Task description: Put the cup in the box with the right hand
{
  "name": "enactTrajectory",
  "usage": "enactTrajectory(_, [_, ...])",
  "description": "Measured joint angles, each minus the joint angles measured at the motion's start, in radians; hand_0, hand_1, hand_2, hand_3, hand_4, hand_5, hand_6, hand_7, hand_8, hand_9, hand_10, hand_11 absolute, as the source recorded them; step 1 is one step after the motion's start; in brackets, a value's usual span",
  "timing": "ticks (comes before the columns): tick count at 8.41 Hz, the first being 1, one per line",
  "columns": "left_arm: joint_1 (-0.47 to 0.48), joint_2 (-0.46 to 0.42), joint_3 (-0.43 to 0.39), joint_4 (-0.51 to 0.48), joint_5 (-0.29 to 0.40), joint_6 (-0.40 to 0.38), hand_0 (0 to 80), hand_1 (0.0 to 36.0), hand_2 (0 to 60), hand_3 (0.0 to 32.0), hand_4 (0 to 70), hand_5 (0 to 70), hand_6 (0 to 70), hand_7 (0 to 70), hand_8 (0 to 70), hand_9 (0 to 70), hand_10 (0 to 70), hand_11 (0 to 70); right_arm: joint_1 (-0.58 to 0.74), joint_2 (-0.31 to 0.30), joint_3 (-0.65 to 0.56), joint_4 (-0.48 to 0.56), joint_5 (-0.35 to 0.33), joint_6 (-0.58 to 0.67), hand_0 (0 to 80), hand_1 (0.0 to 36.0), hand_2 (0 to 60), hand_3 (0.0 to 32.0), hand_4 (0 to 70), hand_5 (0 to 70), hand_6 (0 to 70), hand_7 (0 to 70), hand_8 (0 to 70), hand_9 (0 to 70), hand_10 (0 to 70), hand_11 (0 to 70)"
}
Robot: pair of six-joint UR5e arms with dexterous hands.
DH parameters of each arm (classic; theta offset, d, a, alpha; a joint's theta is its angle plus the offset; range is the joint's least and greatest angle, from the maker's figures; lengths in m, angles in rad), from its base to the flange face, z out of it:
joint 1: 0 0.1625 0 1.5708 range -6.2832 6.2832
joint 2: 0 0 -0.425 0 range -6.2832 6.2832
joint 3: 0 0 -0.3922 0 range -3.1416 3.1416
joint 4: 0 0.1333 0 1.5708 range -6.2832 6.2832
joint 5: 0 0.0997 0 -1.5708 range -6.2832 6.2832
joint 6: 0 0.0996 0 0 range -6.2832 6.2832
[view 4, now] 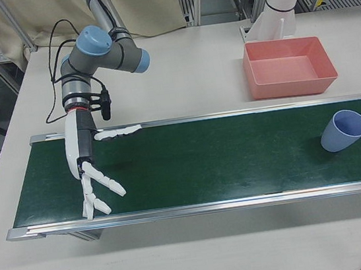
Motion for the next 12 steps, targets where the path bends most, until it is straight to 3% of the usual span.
enactTrajectory(1, [0.0, 0.0, 0.0, 0.0, 0.0, 0.0, 0.0, 0.0, 0.0, 0.0, 0.0, 0.0, 0.0, 0.0, 0.0, 0.0, 0.0, 0.0, -0.001, 0.0, -0.004, 0.007, 0.0, -0.001, 47.0, 16.0, 19.8, 0.0, 6.9, 3.6, 6.0, 26.0, 0.8, 6.9, 0.0, 0.0])
enactTrajectory(3, [0.0, 0.0, 0.0, 0.0, 0.0, 0.0, 0.0, 0.0, 0.0, 0.0, 0.0, 0.0, 0.0, 0.0, 0.0, 0.0, 0.0, 0.0, -0.002, 0.007, -0.006, 0.013, 0.0, -0.001, 50.0, 10.9, 0.0, 0.0, 14.0, 3.8, 6.0, 26.0, 0.6, 6.6, 0.0, 0.0])
enactTrajectory(5, [0.0, 0.0, 0.0, 0.0, 0.0, 0.0, 0.0, 0.0, 0.0, 0.0, 0.0, 0.0, 0.0, 0.0, 0.0, 0.0, 0.0, 0.0, -0.004, 0.013, -0.009, 0.014, 0.0, -0.002, 46.8, 16.9, 22.1, 0.0, 5.6, 3.6, 5.9, 25.7, 0.5, 6.5, 0.0, 0.0])
enactTrajectory(6, [0.0, 0.0, 0.0, 0.0, 0.0, 0.0, 0.0, 0.0, 0.0, 0.0, 0.0, 0.0, 0.0, 0.0, 0.0, 0.0, 0.0, 0.0, -0.004, 0.014, -0.01, 0.014, 0.0, -0.002, 47.7, 16.6, 19.0, 0.0, 6.6, 3.9, 6.0, 26.1, 0.5, 6.5, 0.0, 0.0])
enactTrajectory(7, [0.0, 0.0, 0.0, 0.0, 0.0, 0.0, 0.0, 0.0, 0.0, 0.0, 0.0, 0.0, 0.0, 0.0, 0.0, 0.0, 0.0, 0.0, -0.005, 0.016, -0.01, 0.013, 0.0, -0.002, 50.5, 12.7, 3.0, 0.0, 12.4, 4.1, 6.1, 26.1, 0.5, 6.4, 0.0, 0.0])
enactTrajectory(8, [0.0, 0.0, 0.0, 0.0, 0.0, 0.0, 0.0, 0.0, 0.0, 0.0, 0.0, 0.0, 0.0, 0.0, 0.0, 0.0, 0.0, 0.0, -0.006, 0.018, -0.01, 0.011, 0.0, -0.001, 50.5, 13.9, 5.8, 0.0, 11.1, 4.2, 6.0, 26.0, 0.3, 6.1, 0.0, 0.0])
enactTrajectory(12, [0.0, 0.0, 0.0, 0.0, 0.0, 0.0, 0.0, 0.0, 0.0, 0.0, 0.0, 0.0, 0.0, 0.0, 0.0, 0.0, 0.0, 0.0, -0.016, 0.026, -0.004, 0.008, 0.0, 0.0, 52.6, 13.4, 0.0, 0.0, 13.2, 4.5, 6.2, 26.1, 0.3, 6.0, 0.0, 0.0])
